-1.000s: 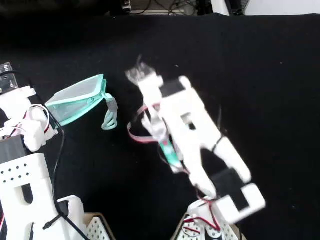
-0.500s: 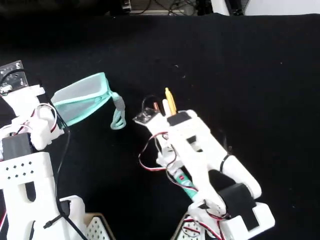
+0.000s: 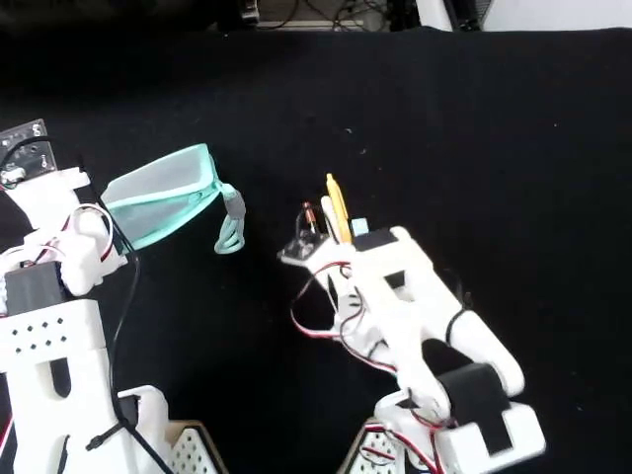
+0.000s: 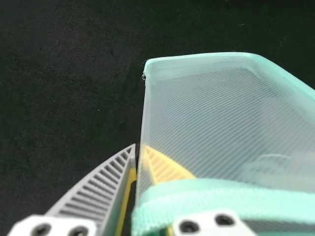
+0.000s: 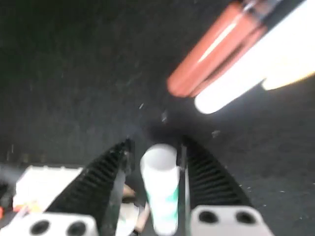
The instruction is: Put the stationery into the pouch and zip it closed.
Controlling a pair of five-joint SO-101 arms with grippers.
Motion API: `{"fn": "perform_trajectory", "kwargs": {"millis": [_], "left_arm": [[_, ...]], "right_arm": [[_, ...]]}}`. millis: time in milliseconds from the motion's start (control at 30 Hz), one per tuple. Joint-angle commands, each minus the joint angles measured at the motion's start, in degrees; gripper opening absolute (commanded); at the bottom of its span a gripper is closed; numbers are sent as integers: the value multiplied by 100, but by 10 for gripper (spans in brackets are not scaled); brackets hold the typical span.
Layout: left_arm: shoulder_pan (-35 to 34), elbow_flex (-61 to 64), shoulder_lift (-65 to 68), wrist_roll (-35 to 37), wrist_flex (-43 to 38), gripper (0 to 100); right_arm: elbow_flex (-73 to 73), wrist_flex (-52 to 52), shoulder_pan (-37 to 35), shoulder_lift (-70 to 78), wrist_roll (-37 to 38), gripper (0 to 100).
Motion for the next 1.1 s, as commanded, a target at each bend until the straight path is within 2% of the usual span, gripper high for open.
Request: {"fn": "perform_trajectory", "kwargs": {"millis": [0,233,433,600,700,833,967,1067], "left_arm": [[31,180,88,53,35,33],[31,180,79,53,53,33],[31,207,79,53,35,33],[31,224,79,53,26,33],[31,224,79,53,26,33],[31,224,88,53,18,33],[31,215,88,53,18,33],[31,207,88,53,18,33]], "right_arm": [[-13,-26,193,-110,255,147],[4,26,826,-145,1037,150],[-40,-26,1275,-163,1758,287],[-171,18,1371,-295,1969,278],[-338,18,1741,-769,2048,279],[-259,607,2136,-1613,2760,279],[136,1336,2259,-2642,3393,280],[813,1257,2180,-3327,3622,280]]}}
